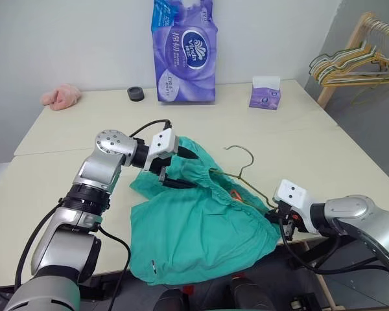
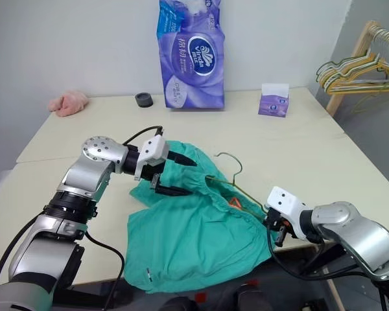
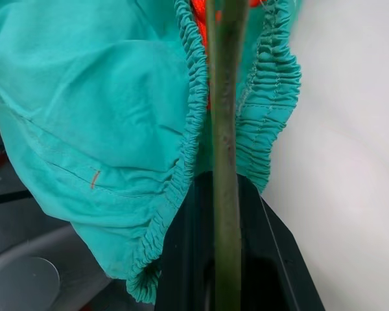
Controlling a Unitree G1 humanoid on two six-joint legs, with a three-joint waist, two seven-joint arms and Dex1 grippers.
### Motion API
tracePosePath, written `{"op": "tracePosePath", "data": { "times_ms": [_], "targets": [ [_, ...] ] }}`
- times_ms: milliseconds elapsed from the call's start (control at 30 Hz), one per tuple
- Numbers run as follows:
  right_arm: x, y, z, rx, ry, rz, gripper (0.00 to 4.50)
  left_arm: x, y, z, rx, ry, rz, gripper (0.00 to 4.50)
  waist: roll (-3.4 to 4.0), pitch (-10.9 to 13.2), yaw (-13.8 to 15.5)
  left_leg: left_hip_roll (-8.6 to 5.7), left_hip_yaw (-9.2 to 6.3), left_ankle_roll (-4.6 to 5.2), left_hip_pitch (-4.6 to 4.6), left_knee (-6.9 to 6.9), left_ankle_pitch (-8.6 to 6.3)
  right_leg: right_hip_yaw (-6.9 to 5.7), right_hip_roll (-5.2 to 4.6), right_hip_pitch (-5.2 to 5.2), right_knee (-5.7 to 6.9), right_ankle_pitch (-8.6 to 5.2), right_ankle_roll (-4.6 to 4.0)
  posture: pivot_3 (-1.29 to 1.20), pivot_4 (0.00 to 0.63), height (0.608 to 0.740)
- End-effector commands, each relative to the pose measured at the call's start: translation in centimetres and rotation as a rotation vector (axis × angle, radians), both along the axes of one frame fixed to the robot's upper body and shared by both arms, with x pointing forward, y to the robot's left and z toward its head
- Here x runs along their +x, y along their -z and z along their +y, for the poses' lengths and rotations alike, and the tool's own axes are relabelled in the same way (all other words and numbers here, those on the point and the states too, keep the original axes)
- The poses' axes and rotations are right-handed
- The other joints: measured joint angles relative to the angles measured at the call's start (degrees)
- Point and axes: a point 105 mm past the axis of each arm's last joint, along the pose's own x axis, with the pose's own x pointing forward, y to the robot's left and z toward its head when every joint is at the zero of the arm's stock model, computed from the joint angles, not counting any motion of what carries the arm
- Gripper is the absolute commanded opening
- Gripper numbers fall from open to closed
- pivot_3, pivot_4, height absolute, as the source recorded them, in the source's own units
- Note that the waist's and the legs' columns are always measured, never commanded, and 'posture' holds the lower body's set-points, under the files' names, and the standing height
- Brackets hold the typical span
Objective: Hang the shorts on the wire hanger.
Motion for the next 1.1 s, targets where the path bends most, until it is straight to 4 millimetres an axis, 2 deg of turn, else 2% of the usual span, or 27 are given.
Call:
{"op": "tracePosePath", "data": {
  "times_ms": [33, 233, 400, 500, 933, 1100],
  "targets": [
    [0.0, -1.5, 1.0, -0.002, -0.07, -0.077, 0.0, 0.1, -0.4, -0.5, 0.018, 0.041, -0.033, 4.48, 0.0, 0.0, -0.09, 0.0, 0.0, 0.0, 0.0, 0.0, 0.0, 0.0, 0.0, 0.0, 0.0, 0.0, 0.0, -0.18, 0.051, 0.74],
    [-0.2, -2.4, 1.8, 0.002, -0.117, -0.119, 0.0, -0.6, 1.9, -1.2, 0.057, 0.088, -0.001, 4.48, 0.0, 0.0, -0.19, 0.0, 0.0, 0.01, -0.01, 0.0, 0.0, 0.01, 0.01, -0.01, 0.02, 0.0, 0.0, -0.19, 0.056, 0.74],
    [-0.2, -2.7, 1.9, -0.004, -0.131, -0.134, 0.0, -1.0, 2.3, -1.5, 0.05, 0.115, 0.031, 4.48, 0.0, 0.0, -0.25, 0.0, 0.0, 0.01, -0.01, 0.03, 0.0, 0.01, 0.01, -0.01, 0.05, 0.0, 0.0, -0.2, 0.057, 0.74],
    [-0.3, -2.7, 2.0, -0.015, -0.147, -0.148, 0.0, -1.2, 2.4, -1.5, 0.05, 0.123, 0.065, 3.95, 0.0, 0.0, -0.29, 0.0, 0.0, 0.01, -0.01, 0.05, 0.0, 0.0, 0.02, -0.01, 0.06, 0.0, 0.0, -0.2, 0.057, 0.74],
    [-0.5, -2.8, 2.4, -0.024, -0.213, -0.196, 0.0, -1.7, 3.1, -1.5, 0.068, 0.143, 0.08, 0.02, 0.0, 0.0, -0.78, 0.0, 0.0, 0.01, -0.01, 0.1, 0.0, 0.0, 0.02, -0.01, 0.1, 0.0, 0.0, -0.2, 0.057, 0.74],
    [-0.2, -3.1, 2.3, -0.057, -0.257, -0.252, 0.0, -1.9, 3.3, -1.5, 0.074, 0.144, 0.079, 0.02, 0.0, 0.0, -0.94, 0.0, -0.01, 0.01, -0.01, 0.14, 0.0, 0.0, 0.02, -0.01, 0.14, 0.0, -0.01, -0.2, 0.057, 0.74]
  ]
}}
